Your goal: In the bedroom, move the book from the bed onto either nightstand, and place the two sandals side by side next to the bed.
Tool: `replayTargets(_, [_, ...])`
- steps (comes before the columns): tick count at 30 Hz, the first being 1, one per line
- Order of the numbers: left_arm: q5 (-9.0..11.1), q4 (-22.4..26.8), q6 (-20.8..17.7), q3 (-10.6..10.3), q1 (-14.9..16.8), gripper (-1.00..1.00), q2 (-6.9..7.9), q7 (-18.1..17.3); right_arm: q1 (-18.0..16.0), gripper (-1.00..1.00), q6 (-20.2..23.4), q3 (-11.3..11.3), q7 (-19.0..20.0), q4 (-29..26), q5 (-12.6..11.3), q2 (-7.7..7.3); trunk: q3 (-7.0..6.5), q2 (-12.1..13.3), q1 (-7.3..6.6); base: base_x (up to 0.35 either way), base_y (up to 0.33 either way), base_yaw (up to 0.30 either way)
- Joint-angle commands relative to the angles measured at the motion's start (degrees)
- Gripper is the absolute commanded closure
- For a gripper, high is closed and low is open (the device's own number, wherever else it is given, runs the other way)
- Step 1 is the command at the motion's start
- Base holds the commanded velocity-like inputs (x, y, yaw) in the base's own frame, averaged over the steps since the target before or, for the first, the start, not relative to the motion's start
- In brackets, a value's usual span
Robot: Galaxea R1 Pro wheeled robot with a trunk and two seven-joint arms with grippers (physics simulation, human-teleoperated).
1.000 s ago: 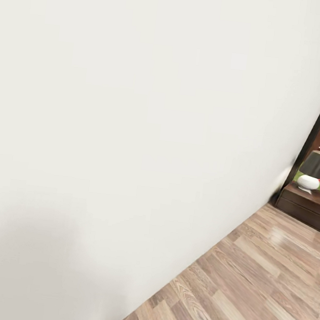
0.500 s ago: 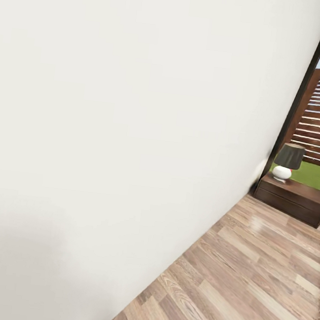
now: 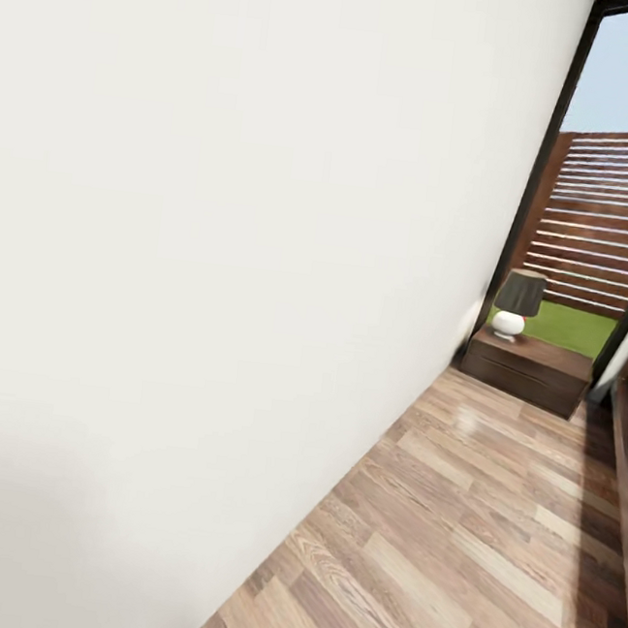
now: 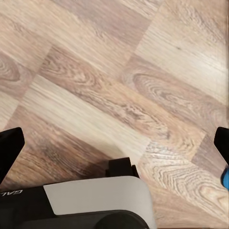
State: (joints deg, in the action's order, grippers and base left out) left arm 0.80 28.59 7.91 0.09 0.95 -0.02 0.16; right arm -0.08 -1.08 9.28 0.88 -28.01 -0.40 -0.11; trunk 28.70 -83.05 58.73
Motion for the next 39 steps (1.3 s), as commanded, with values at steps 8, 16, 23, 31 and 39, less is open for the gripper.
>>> replayTargets(8, [0.1, 0.0, 0.2, 0.0, 0.0, -1.0, -0.03, 0.0, 0.0, -1.0, -0.1, 0.1, 0.1, 0.0, 0.0, 0.02, 0.21, 0.0, 0.0, 0.182, 0.0, -0.235])
replayTargets(16, [0.1, 0.0, 0.2, 0.0, 0.0, -1.0, -0.02, 0.0, 0.0, -1.0, -0.1, 0.1, 0.1, 0.0, -0.1, 0.02, 0.38, 0.0, 0.0, 0.028, 0.0, -0.235])
replayTargets(23, [0.1, 0.0, 0.2, 0.0, 0.0, -1.0, -0.03, 0.0, 0.0, -1.0, -0.1, 0.1, 0.1, 0.0, -0.1, 0.02, 0.52, 0.0, 0.0, 0.002, 0.0, -0.235])
replayTargets(31, [0.1, 0.0, 0.2, 0.1, 0.0, -1.0, 0.01, 0.0, 0.0, -1.0, -0.1, 0.1, 0.1, 0.0, -0.1, 0.02, 0.68, 0.0, 0.0, 0.0, 0.0, -0.235])
replayTargets(39, [0.1, 0.0, 0.2, 0.1, 0.0, -1.0, 0.02, 0.0, 0.0, -1.0, -0.1, 0.1, 0.1, 0.0, -0.1, 0.02, 0.85, 0.0, 0.0, 0.0, 0.0, -0.235])
